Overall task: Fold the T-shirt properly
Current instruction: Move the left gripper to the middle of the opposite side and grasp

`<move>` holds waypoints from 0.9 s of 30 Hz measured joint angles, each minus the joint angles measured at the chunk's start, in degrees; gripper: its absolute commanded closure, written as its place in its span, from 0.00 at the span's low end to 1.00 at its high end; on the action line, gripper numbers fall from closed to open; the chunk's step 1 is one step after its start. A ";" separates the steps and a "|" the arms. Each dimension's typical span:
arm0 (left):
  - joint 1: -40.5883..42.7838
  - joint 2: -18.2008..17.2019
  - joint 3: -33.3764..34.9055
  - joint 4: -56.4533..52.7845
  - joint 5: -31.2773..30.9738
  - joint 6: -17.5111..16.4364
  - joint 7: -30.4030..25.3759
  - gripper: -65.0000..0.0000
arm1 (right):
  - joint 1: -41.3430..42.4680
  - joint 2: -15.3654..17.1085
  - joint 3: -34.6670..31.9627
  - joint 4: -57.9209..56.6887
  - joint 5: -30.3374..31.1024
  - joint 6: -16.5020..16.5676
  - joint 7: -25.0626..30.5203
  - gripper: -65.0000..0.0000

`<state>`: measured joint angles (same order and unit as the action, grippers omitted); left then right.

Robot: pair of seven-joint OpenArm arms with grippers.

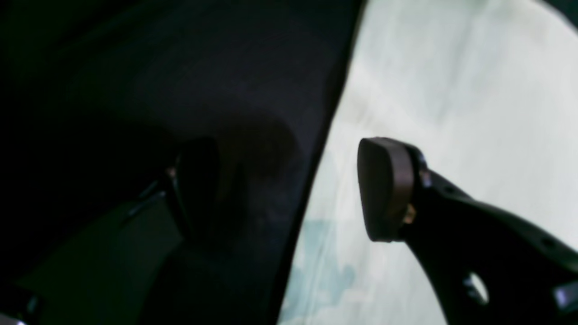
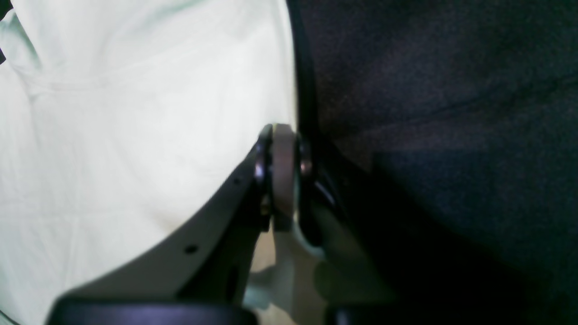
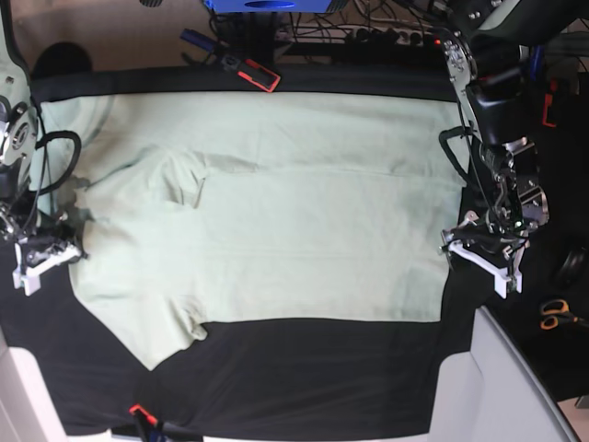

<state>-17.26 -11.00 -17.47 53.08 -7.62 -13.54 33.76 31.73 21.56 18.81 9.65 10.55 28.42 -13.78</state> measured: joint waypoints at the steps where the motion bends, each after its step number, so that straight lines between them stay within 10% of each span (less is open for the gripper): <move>1: -1.16 -0.22 -0.07 -1.88 0.11 0.02 -0.13 0.24 | 0.00 0.04 0.00 0.00 0.00 0.00 0.02 1.00; 27: -17.64 1.31 -0.11 -32.72 0.13 0.68 -14.19 0.24 | -0.39 0.15 -0.11 1.81 -0.26 0.00 -0.87 1.00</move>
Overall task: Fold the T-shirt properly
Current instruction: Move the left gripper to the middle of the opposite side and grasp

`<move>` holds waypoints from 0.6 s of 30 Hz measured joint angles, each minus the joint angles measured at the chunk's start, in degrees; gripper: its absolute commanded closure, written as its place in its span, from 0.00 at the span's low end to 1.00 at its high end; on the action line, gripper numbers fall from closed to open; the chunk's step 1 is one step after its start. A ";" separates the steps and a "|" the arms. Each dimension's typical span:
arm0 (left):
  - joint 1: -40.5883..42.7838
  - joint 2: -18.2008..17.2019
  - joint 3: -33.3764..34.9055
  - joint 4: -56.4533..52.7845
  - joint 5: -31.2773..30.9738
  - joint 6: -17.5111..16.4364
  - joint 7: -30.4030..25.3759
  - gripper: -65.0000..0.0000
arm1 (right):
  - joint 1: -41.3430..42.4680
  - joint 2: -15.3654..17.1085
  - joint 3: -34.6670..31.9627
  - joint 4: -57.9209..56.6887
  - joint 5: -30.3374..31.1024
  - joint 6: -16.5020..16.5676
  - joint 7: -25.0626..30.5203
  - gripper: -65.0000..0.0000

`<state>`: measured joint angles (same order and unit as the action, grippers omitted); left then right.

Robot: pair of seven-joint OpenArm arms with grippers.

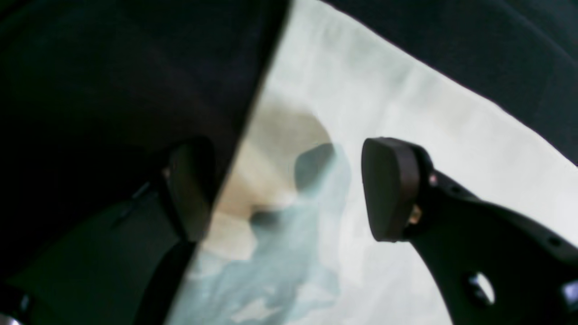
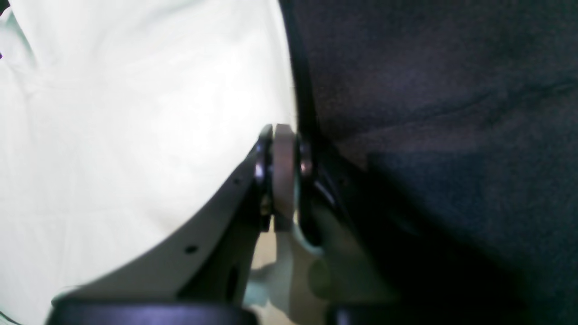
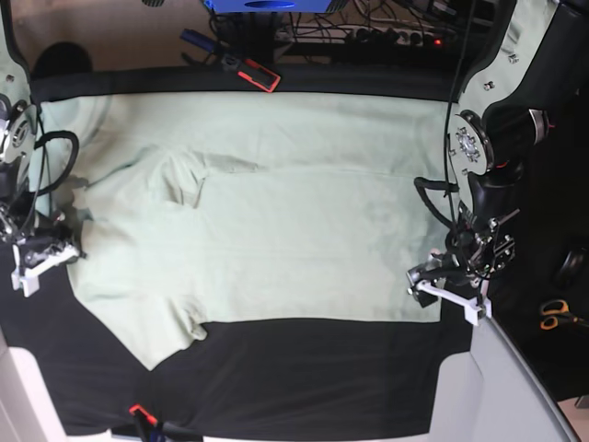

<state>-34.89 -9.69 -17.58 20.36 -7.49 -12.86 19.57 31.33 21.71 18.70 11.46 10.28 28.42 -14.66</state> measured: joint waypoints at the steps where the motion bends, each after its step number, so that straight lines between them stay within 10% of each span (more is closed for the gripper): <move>1: -0.04 0.44 0.00 0.00 -0.02 0.00 0.02 0.24 | -0.02 0.02 0.00 0.00 0.00 0.00 0.00 1.00; 9: -0.02 2.19 0.07 0.11 -0.02 -0.07 -0.66 0.29 | -0.07 0.00 0.00 0.00 0.00 0.00 0.00 1.00; 18: 0.50 2.19 0.07 -0.02 -0.20 -0.13 -0.15 0.85 | -0.07 -0.02 0.00 0.00 0.00 0.00 0.00 1.00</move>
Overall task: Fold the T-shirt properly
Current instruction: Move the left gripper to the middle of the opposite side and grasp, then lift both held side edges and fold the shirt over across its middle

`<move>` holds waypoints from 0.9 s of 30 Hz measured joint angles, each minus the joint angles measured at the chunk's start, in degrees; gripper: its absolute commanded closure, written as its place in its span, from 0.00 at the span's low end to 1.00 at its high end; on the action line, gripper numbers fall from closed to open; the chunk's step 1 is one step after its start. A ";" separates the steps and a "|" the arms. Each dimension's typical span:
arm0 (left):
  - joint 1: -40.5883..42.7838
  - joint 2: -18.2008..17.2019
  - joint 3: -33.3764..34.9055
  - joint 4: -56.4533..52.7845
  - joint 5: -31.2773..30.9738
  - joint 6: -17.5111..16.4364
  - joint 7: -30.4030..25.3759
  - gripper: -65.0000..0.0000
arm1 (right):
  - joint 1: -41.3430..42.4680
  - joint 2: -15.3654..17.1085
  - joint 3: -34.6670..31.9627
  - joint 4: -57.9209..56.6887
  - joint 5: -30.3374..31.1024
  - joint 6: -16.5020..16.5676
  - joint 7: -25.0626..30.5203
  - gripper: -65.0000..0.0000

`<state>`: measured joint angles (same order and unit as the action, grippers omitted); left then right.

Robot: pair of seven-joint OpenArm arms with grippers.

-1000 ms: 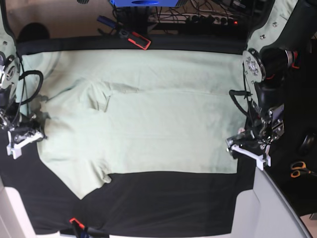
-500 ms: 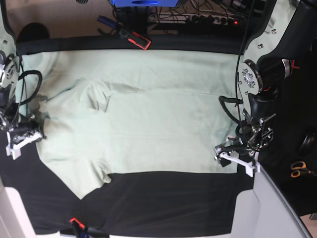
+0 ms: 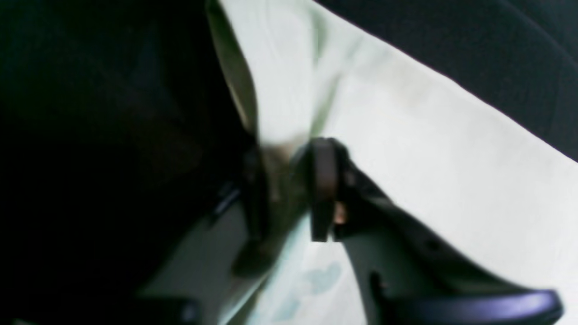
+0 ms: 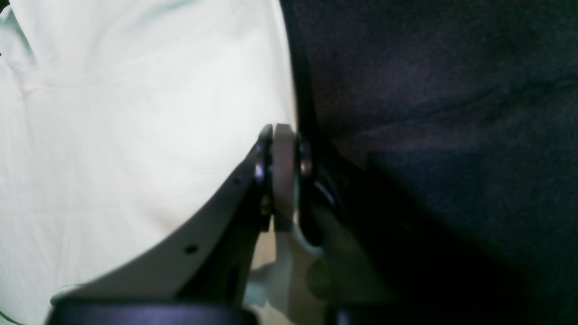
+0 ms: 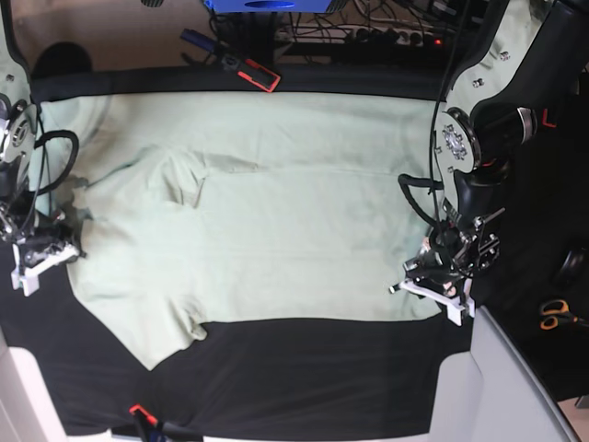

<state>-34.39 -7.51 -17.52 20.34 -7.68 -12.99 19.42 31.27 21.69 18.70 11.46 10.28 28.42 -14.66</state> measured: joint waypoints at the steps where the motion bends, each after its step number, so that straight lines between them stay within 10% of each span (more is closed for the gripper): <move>1: 0.00 0.00 0.00 0.02 0.00 0.00 0.07 0.89 | 0.00 -0.02 0.00 0.00 0.00 0.00 0.00 1.00; 27: 10.51 1.70 -0.07 21.20 0.20 -2.49 11.78 1.00 | -4.94 -0.74 0.20 12.44 0.07 0.20 -0.37 1.00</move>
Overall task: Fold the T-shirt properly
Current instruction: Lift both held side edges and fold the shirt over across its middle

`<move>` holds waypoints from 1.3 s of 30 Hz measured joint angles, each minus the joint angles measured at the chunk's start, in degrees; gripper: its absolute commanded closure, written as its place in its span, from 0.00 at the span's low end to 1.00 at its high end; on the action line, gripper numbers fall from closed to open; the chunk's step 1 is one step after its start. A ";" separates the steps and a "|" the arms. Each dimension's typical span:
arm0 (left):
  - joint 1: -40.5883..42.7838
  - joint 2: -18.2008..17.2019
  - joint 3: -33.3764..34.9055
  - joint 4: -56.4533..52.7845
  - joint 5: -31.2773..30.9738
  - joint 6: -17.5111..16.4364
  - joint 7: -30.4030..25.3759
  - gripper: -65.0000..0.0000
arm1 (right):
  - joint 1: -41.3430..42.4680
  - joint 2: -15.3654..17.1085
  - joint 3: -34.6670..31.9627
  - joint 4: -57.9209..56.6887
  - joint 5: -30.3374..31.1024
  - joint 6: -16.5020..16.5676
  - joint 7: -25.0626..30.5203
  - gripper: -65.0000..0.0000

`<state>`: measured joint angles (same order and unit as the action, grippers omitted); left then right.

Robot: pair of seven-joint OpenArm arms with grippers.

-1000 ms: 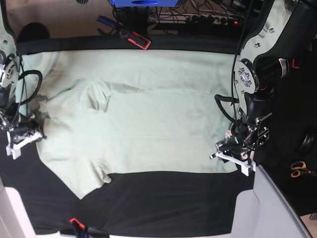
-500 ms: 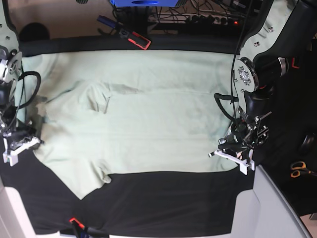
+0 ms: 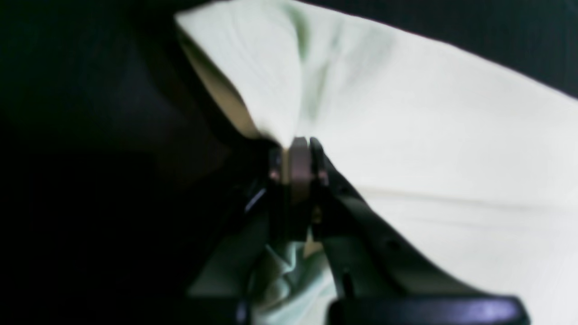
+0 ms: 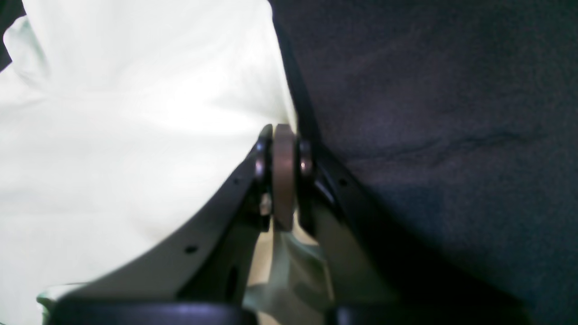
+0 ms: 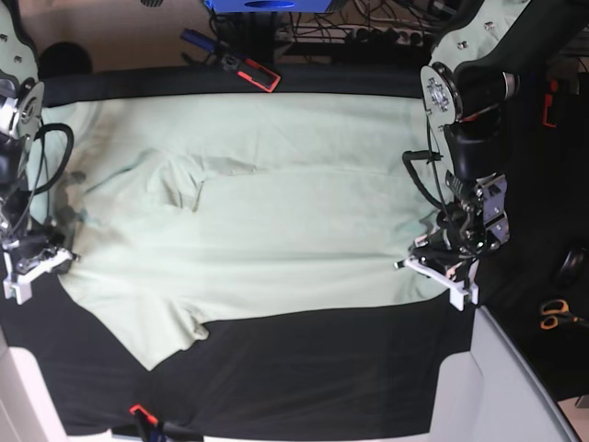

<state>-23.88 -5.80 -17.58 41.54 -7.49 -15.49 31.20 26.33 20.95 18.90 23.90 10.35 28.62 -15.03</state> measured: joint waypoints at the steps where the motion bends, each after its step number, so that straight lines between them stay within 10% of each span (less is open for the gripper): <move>1: 0.83 -0.04 0.02 2.05 -0.20 0.00 1.05 1.00 | -0.02 0.00 0.00 0.02 -0.04 0.02 -0.07 1.00; 8: 6.16 -1.29 0.92 12.46 -10.56 0.04 6.34 1.00 | -0.83 0.00 0.00 0.11 -0.04 0.02 0.09 1.00; 39: 21.81 -1.36 0.87 36.81 -10.78 -0.04 12.79 1.00 | -16.50 -1.99 4.20 21.31 8.39 8.85 -5.03 1.00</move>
<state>-2.07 -7.16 -16.71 78.35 -18.26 -15.53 43.99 9.82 18.96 23.09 45.21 18.74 37.47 -20.05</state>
